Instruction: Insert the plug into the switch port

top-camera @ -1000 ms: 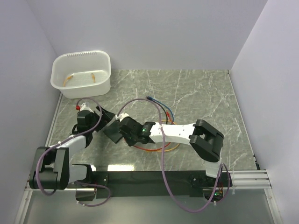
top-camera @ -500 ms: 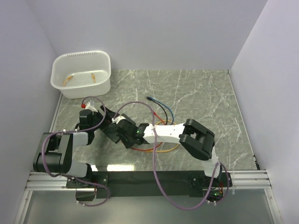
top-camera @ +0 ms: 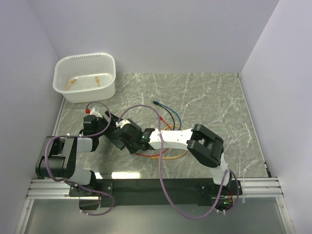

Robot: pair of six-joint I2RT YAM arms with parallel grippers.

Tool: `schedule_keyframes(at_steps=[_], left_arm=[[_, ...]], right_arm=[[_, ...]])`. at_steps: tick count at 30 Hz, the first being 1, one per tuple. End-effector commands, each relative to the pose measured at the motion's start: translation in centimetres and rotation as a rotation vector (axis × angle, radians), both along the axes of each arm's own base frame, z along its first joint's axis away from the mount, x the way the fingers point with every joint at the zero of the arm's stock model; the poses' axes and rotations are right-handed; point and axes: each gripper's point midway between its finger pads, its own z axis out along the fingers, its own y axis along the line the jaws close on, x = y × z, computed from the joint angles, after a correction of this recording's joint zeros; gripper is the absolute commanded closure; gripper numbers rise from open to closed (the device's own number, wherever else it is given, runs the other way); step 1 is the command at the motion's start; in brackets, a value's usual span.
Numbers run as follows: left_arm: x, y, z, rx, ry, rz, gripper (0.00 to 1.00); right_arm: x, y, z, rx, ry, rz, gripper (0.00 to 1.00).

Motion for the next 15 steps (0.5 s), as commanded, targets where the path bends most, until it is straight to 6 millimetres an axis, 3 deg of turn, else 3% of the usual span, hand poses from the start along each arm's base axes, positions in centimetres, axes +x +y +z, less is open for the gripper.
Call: schedule_keyframes(at_steps=[1,15], left_arm=[[-0.10,-0.38,0.05,-0.009,-0.015,-0.019,0.07],[-0.13,-0.60,-0.19,-0.019,-0.009,-0.024,0.07]], right_arm=[[0.96,1.56,1.76,0.051,-0.042,-0.029,1.00],[0.88,2.40,2.35,0.077,-0.035,-0.026,1.00]])
